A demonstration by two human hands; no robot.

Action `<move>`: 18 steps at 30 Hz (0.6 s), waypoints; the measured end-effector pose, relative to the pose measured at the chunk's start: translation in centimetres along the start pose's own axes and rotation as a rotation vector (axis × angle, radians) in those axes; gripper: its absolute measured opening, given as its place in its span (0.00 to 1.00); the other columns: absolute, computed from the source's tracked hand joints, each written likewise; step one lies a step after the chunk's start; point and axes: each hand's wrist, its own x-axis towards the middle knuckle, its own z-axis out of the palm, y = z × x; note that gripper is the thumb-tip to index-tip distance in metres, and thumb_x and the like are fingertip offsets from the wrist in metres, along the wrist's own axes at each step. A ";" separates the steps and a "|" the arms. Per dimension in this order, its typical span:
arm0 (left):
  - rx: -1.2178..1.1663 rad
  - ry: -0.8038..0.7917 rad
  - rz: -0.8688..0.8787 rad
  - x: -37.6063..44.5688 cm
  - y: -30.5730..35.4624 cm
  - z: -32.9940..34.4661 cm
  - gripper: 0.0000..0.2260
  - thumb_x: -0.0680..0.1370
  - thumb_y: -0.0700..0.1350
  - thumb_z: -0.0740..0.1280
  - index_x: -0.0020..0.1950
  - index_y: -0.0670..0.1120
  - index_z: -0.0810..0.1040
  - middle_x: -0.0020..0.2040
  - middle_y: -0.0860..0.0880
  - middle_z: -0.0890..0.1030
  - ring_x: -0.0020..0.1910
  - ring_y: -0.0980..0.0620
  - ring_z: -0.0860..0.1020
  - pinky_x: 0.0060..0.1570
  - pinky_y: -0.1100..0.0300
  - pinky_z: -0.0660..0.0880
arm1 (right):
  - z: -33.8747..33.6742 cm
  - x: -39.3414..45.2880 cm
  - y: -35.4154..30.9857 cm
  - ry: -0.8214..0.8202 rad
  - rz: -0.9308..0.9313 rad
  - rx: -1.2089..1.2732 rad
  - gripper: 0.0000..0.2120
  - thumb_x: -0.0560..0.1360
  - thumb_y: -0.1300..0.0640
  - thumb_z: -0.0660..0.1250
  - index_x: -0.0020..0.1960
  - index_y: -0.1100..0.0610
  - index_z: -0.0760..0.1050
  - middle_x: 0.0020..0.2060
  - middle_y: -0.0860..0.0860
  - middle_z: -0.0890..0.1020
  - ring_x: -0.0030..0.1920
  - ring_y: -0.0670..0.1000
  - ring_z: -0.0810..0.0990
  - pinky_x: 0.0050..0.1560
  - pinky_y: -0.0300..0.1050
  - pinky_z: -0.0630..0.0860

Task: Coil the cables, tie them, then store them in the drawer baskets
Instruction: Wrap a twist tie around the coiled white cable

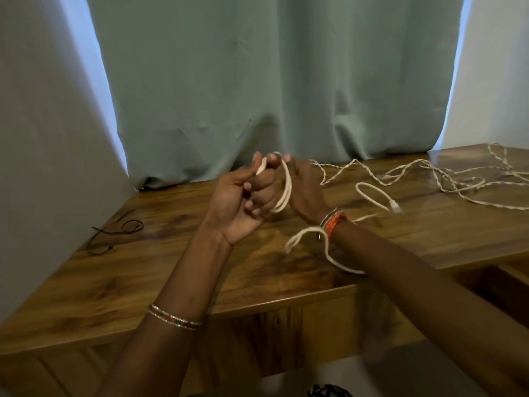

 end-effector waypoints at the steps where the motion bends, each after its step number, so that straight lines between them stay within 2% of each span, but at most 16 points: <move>1: -0.052 -0.012 0.064 0.2 0.0 0.1 0.12 0.77 0.44 0.55 0.42 0.43 0.75 0.22 0.53 0.64 0.18 0.57 0.58 0.19 0.66 0.59 | 0.6 -1.1 0.1 -0.015 0.010 -0.039 0.25 0.79 0.45 0.51 0.37 0.62 0.74 0.33 0.58 0.80 0.36 0.57 0.78 0.39 0.55 0.73; 3: -0.048 0.082 0.196 0.9 0.5 -0.3 0.08 0.77 0.44 0.55 0.43 0.44 0.72 0.23 0.53 0.66 0.19 0.58 0.63 0.19 0.67 0.62 | 0.9 -3.2 -0.5 -0.098 -0.004 -0.126 0.21 0.80 0.49 0.52 0.36 0.59 0.73 0.34 0.58 0.80 0.36 0.58 0.78 0.38 0.52 0.71; 6: 0.211 0.368 0.326 2.2 0.8 -2.7 0.10 0.81 0.41 0.52 0.41 0.46 0.67 0.25 0.55 0.69 0.21 0.59 0.67 0.23 0.67 0.66 | 0.3 -5.9 -3.5 -0.464 -0.054 -0.255 0.10 0.78 0.57 0.59 0.38 0.51 0.67 0.32 0.47 0.73 0.33 0.49 0.73 0.38 0.43 0.68; 8: 0.707 0.547 0.335 2.4 0.0 -4.3 0.13 0.83 0.39 0.50 0.39 0.45 0.66 0.27 0.53 0.72 0.23 0.61 0.70 0.26 0.69 0.68 | -0.7 -6.2 -5.8 -0.721 -0.024 -0.331 0.04 0.75 0.60 0.62 0.44 0.52 0.68 0.35 0.46 0.72 0.36 0.47 0.72 0.38 0.40 0.70; 9: 1.032 0.593 0.298 2.1 -0.5 -4.6 0.13 0.83 0.39 0.51 0.40 0.44 0.65 0.29 0.52 0.72 0.23 0.63 0.71 0.27 0.71 0.68 | -1.3 -5.8 -6.6 -0.774 0.013 -0.351 0.05 0.75 0.61 0.62 0.46 0.52 0.68 0.35 0.46 0.73 0.34 0.46 0.72 0.35 0.39 0.70; 11: 1.534 0.552 0.244 1.4 -1.0 -5.1 0.10 0.82 0.38 0.54 0.41 0.43 0.66 0.31 0.52 0.70 0.26 0.67 0.72 0.29 0.75 0.65 | -3.1 -4.2 -7.6 -0.794 0.116 -0.338 0.05 0.76 0.60 0.62 0.43 0.52 0.73 0.30 0.46 0.73 0.25 0.43 0.71 0.24 0.33 0.69; 13: 1.674 0.515 0.227 0.7 -0.3 -5.5 0.13 0.82 0.39 0.56 0.37 0.47 0.65 0.31 0.53 0.69 0.27 0.67 0.72 0.30 0.72 0.65 | -5.0 -2.5 -7.9 -0.804 0.160 -0.333 0.08 0.76 0.58 0.64 0.40 0.55 0.79 0.27 0.48 0.74 0.20 0.41 0.69 0.21 0.33 0.67; 15: 1.629 0.481 0.137 0.7 0.6 -6.0 0.15 0.81 0.42 0.57 0.34 0.47 0.65 0.27 0.52 0.71 0.23 0.62 0.71 0.30 0.64 0.65 | -6.0 -1.2 -7.2 -0.744 -0.045 -0.496 0.08 0.76 0.55 0.66 0.41 0.56 0.81 0.27 0.48 0.75 0.24 0.42 0.72 0.28 0.36 0.69; 16: 1.601 0.463 0.033 0.9 0.7 -5.6 0.16 0.81 0.42 0.57 0.33 0.46 0.67 0.24 0.52 0.72 0.21 0.61 0.69 0.29 0.62 0.65 | -6.1 -0.6 -6.6 -0.678 -0.202 -0.584 0.07 0.76 0.55 0.66 0.42 0.54 0.81 0.29 0.48 0.76 0.29 0.43 0.75 0.32 0.38 0.69; 18: 1.461 0.374 -0.220 1.2 1.0 -4.3 0.15 0.81 0.41 0.54 0.34 0.44 0.67 0.19 0.52 0.68 0.17 0.59 0.64 0.23 0.64 0.62 | -5.9 0.3 -4.9 -0.529 -0.534 -0.755 0.05 0.75 0.58 0.63 0.46 0.53 0.78 0.35 0.51 0.79 0.38 0.52 0.79 0.35 0.44 0.70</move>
